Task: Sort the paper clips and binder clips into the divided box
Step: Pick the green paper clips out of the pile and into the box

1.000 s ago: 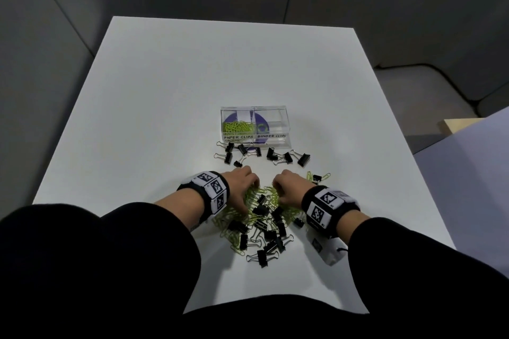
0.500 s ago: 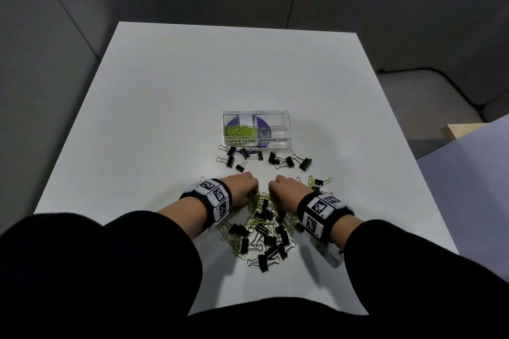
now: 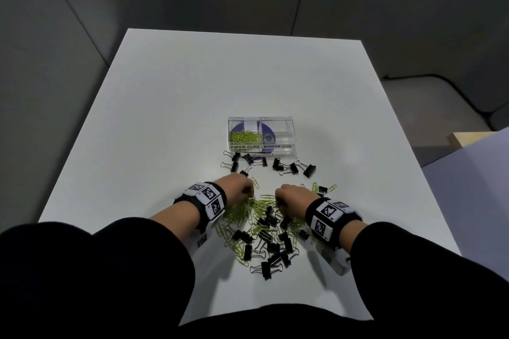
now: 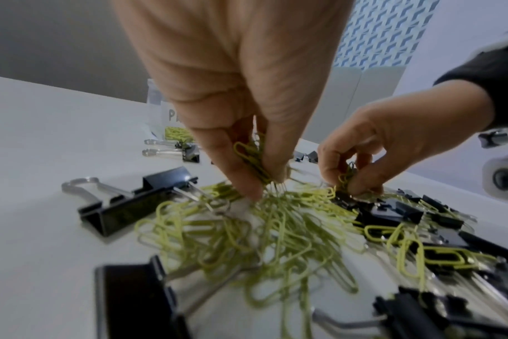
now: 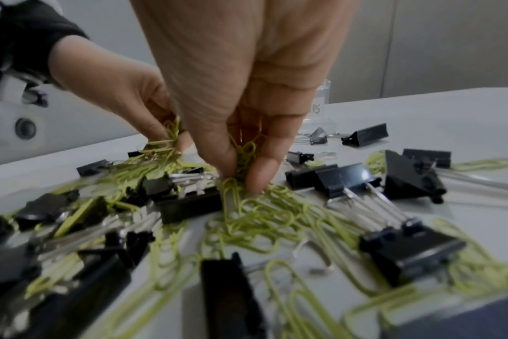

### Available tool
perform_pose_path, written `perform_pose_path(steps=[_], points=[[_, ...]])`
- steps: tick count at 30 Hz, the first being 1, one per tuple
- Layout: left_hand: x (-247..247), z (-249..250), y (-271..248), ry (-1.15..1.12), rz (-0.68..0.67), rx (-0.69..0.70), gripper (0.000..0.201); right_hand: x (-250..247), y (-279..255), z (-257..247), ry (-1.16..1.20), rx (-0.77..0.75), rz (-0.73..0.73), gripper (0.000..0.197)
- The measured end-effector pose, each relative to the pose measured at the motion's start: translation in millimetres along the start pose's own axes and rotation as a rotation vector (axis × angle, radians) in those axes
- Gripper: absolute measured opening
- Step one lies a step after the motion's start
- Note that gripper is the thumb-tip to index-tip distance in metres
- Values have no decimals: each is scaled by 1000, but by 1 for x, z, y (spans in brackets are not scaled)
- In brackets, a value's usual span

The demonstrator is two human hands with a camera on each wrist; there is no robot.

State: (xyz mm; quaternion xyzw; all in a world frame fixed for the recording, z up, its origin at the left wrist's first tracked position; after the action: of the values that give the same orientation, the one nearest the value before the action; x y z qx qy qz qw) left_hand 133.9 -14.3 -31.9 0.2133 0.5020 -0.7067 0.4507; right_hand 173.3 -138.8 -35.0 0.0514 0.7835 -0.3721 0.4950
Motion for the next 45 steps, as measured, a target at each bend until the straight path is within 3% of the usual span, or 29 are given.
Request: perform_pose_path(steps=[7, 16, 22, 28, 34, 39, 43, 45], points=[[-32, -6, -12, -155, 140, 30, 22, -41, -2, 15, 141, 3, 34, 18], [-123, -41, -7, -173, 427, -66, 21, -149, 31, 17, 242, 59, 387, 21], [-148, -59, 8, -174, 547, -123, 23, -154, 83, -4, 305, 88, 439, 23], [-142, -61, 33, -156, 515, -125, 24, -136, 108, -11, 400, 75, 368, 33], [-129, -40, 58, -127, 373, -47, 26, -138, 85, 5, 393, 28, 382, 16], [-112, -31, 61, -5, 240, -13, 34, -104, 61, 0, 220, -72, 184, 18], [-106, -17, 40, 52, 303, 62, 23, -60, 54, -9, 67, -61, 35, 23], [-89, -10, 29, 93, 216, 95, 19, -44, 54, -12, 30, -29, 13, 26]])
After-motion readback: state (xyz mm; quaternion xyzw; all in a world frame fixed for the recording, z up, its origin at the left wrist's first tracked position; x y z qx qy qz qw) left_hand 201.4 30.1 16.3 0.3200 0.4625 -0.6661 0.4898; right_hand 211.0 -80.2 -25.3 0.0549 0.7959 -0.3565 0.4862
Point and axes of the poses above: each hand's wrist, its own y-axis towards the middle knuckle, its own x-axis out of the palm, z = x × y, the point moved 6 cm from there along y, towards the middle knuckle, and after that the axes turned 1 degree about -z, right-handed, at the moved point
